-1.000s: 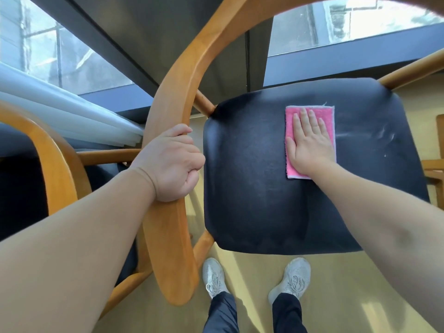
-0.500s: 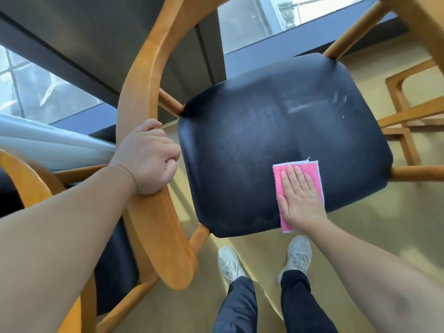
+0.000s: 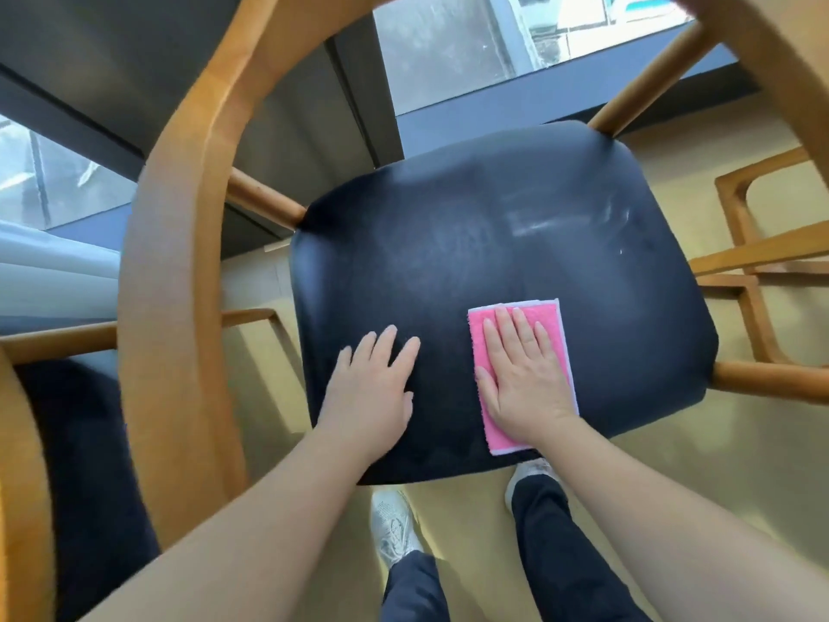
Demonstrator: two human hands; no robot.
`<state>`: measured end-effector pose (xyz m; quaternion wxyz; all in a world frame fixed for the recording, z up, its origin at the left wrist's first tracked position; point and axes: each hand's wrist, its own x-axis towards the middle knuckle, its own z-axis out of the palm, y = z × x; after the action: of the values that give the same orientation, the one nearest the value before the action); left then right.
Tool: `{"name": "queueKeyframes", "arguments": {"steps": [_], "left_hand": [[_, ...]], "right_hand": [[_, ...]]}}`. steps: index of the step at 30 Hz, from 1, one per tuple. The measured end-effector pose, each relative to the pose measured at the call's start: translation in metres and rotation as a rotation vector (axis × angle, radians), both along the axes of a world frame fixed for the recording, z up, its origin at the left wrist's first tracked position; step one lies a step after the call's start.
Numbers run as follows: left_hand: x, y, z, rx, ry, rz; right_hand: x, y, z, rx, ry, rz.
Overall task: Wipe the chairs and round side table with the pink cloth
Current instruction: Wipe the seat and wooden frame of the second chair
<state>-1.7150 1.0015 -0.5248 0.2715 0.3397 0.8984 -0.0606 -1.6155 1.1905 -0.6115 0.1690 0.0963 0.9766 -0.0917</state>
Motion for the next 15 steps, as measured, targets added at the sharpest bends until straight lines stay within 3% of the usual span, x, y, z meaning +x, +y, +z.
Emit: {"name": "queueKeyframes", "arguments": {"steps": [2,7,15], "left_hand": [[0.021,0.007,-0.023,-0.059,-0.005,0.094],[0.032,0.016,-0.045,0.022,0.041,0.188],[0.03,0.015,-0.047,0.077,-0.006,0.264]], "right_hand": [[-0.027,0.018,0.002,-0.024,0.011,0.044],[-0.113,0.054,0.003,-0.012,0.032,0.112],[-0.23,0.104,0.004,0.018,0.024,0.127]]}}
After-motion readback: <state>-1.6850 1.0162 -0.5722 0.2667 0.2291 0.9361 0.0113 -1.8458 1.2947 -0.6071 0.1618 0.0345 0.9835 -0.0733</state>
